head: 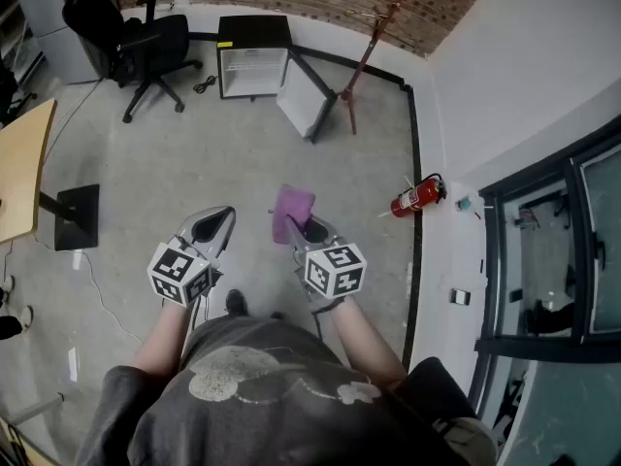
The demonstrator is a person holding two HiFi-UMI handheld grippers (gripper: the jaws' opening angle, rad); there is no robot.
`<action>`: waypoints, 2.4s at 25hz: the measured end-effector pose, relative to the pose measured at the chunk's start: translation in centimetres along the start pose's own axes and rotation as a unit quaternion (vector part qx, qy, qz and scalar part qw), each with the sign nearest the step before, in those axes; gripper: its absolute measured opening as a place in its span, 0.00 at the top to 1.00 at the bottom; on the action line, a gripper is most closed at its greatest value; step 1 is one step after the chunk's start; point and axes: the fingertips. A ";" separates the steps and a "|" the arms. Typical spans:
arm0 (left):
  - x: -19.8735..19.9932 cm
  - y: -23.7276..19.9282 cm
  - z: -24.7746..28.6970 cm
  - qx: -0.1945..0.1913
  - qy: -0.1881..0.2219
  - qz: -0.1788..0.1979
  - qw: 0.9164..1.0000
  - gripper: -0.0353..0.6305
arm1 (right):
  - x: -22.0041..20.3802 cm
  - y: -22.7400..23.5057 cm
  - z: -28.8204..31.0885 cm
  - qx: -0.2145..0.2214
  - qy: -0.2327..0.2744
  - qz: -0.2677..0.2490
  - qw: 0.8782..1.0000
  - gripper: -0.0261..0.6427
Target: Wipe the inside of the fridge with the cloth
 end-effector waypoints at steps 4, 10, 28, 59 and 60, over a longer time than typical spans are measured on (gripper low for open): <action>-0.4 -0.5 0.1 -0.001 0.002 -0.006 1.000 0.92 | -0.2 -0.4 0.7 0.004 -0.009 -0.011 1.000 0.85; -0.5 -0.8 -0.2 -0.004 0.002 -0.005 1.000 0.92 | 0.6 -0.8 1.3 0.004 -0.014 -0.028 0.999 0.85; -1.2 -5.3 -2.4 0.002 0.004 -0.027 1.000 0.92 | 0.7 -0.8 4.4 -0.031 0.008 0.042 0.999 0.85; 8.9 -24.1 15.2 0.077 -0.004 -0.042 0.996 0.92 | 17.2 13.6 25.6 0.046 -0.031 0.024 0.998 0.85; 9.3 -24.5 15.8 0.081 -0.004 -0.043 0.996 0.92 | 17.8 14.2 25.9 0.049 -0.032 0.023 0.998 0.85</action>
Point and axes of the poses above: the fingertips, and each gripper's own axes: z forward along the fingers, y to its right, x out of its top, and after that the axes turned 11 degrees about -y, right-handed
